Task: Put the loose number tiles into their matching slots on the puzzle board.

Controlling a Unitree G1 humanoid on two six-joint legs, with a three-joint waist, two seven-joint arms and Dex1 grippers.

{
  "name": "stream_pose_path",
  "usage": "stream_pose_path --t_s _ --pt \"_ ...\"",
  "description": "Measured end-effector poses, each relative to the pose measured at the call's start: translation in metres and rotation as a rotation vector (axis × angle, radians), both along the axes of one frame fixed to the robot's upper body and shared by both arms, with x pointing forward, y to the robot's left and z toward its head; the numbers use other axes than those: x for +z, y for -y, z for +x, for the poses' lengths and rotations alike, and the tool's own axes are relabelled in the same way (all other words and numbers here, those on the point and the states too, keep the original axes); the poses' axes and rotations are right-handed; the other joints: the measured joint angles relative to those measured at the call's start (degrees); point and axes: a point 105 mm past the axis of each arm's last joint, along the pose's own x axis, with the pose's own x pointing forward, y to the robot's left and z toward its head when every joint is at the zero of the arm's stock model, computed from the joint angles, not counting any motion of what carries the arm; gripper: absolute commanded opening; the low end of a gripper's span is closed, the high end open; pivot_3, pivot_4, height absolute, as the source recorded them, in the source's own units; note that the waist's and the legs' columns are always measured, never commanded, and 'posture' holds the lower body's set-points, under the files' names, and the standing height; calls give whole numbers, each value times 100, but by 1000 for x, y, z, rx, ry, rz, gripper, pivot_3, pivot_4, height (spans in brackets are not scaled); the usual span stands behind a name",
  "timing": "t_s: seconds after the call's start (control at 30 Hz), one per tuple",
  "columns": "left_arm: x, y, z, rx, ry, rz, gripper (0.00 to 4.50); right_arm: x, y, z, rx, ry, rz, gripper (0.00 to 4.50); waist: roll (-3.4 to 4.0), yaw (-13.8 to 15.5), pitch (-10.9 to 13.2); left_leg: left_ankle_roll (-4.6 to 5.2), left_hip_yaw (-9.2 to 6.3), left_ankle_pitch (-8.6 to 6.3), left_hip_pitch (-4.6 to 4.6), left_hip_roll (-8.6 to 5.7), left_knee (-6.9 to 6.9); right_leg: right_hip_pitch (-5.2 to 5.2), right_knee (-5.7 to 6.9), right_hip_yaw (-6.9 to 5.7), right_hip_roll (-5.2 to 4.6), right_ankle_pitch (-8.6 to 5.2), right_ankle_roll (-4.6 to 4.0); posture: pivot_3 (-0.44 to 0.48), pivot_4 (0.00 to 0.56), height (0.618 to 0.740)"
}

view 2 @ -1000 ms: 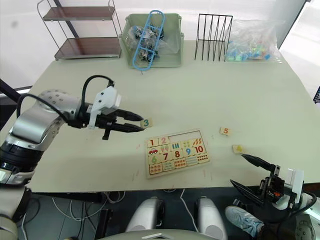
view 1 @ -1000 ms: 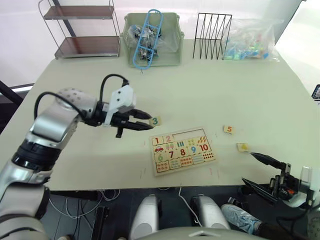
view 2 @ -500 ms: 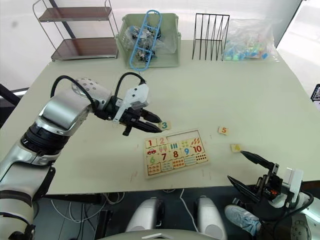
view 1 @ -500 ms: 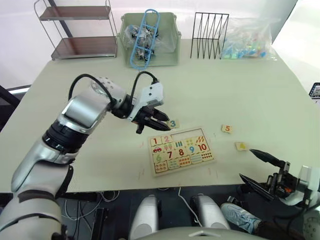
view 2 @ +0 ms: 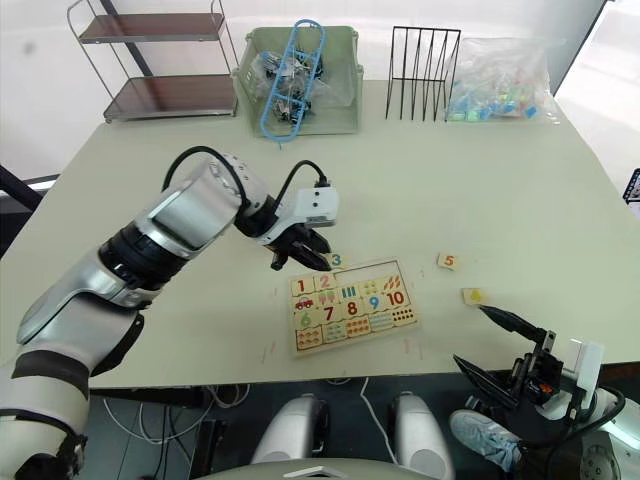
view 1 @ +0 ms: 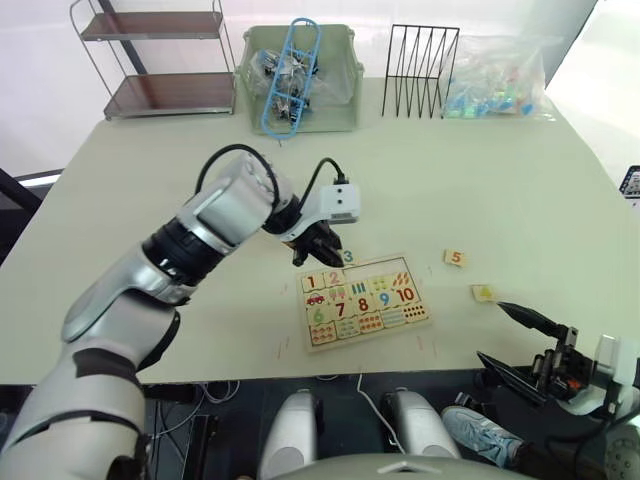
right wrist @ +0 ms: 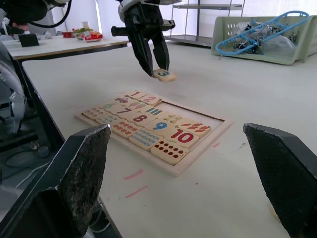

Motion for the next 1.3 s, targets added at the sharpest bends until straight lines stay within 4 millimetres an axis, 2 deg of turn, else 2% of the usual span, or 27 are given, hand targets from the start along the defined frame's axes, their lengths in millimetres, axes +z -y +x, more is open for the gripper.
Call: stream_pose_path --t_s 0.37,0.87,1.3 --pt "-11 14 5 34 -16 75 921 1 0 0 -9 1 1 4500 1 -9 0 0 -4 0 -1 -1 0 -1 1 2 3 -1 0 0 150 740" --pt "-19 7 6 72 -26 129 921 2 -2 -4 -14 -5 -2 4500 1 -3 1 0 -4 0 -1 -1 0 -1 0 2 2 -1 0 0 150 740" --pt "-23 9 5 85 -42 128 921 3 -2 -4 -26 -3 -1 4500 1 -3 0 0 -4 0 -1 -1 0 -1 1 2 2 -1 1 0 150 740"
